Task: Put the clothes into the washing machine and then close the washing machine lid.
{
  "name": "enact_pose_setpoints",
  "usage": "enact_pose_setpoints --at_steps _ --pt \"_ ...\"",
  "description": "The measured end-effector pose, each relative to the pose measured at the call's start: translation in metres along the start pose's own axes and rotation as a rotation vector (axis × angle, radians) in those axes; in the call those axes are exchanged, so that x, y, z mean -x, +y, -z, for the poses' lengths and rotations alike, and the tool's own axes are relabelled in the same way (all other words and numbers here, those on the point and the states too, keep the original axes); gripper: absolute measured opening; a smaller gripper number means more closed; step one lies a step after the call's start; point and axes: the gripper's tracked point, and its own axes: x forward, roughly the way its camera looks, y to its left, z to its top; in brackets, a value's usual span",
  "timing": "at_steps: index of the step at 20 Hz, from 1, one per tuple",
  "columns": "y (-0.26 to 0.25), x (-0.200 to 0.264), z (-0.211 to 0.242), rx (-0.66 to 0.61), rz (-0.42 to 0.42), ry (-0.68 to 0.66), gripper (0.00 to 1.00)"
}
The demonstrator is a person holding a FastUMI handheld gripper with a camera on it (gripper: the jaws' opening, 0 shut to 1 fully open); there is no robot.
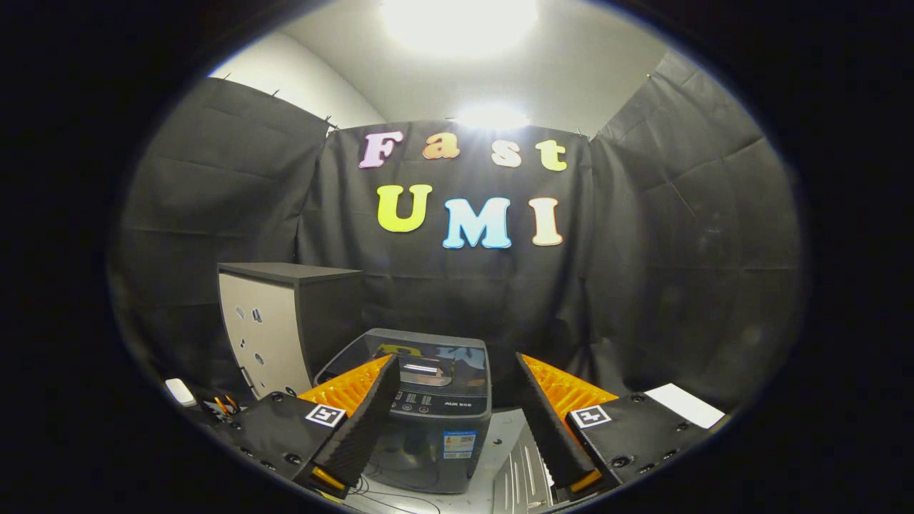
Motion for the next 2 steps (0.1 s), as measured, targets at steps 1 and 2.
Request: enact_pose_setpoints --at_steps 1,2 --pt "-0.0025 0.0004 -0.0011 -0.003 0.006 -0.003 0.98" --pt "-0.004 0.0006 -0.0004 -0.004 0.008 -0.002 0.98"
